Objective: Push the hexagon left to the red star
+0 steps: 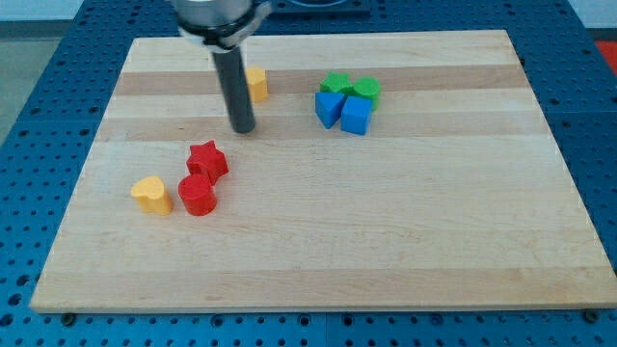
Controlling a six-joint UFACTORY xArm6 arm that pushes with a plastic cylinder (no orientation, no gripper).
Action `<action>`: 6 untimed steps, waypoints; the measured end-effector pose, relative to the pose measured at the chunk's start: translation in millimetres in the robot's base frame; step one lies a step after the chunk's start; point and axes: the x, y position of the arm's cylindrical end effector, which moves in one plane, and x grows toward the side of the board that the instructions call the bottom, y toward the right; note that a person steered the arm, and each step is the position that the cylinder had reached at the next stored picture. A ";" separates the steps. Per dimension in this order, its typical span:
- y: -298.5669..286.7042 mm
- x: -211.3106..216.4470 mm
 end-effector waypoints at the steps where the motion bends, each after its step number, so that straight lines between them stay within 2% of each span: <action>1: 4.5 -37.4; 2: 3.2 -77.3; 3: -40.3 -80.3; 4: -40.7 -81.3; 5: 21.2 -98.1; 6: 37.9 -135.2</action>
